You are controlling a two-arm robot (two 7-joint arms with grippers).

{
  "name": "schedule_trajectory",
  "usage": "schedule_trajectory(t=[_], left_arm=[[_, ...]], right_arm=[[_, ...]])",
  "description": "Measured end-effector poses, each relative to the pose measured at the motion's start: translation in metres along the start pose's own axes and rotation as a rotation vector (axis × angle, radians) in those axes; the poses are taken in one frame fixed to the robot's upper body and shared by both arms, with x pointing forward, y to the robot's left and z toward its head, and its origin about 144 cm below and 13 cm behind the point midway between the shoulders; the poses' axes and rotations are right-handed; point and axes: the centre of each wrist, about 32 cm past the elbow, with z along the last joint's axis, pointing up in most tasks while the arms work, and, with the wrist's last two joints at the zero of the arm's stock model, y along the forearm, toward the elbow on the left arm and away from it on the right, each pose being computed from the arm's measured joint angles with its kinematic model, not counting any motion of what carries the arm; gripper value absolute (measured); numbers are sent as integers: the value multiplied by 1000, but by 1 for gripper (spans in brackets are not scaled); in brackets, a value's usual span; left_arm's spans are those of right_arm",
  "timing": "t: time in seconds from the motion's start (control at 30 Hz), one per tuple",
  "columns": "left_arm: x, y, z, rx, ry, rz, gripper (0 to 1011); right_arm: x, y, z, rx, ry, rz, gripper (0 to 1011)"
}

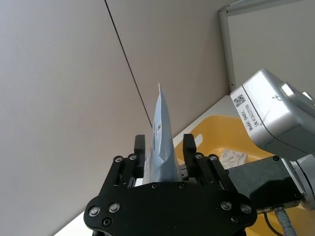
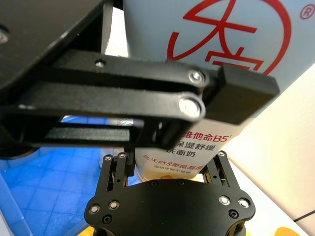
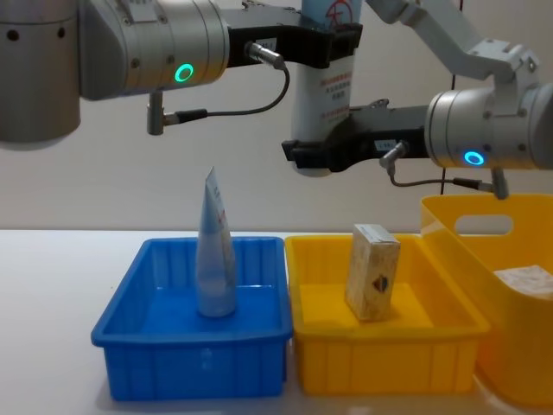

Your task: Bimanual collaborative sorting of washing and personal care products

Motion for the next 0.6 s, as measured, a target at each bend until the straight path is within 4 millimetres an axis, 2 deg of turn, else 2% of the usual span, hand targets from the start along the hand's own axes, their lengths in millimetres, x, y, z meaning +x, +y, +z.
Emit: schedule_trajectory(t=[0.03,0.13,0.17,0.6], left_arm=[[0,0,0,0,0,0,473],[0,0,0,0,0,0,531],[0,0,0,0,0,0,591],[0,0,0,1,0,0,962]], right_arm=[[0,0,0,0,0,0,629],[0,0,0,0,0,-1,629],[1,0,0,0,0,-5,627],[15,-13,0,2,18,-115,627]])
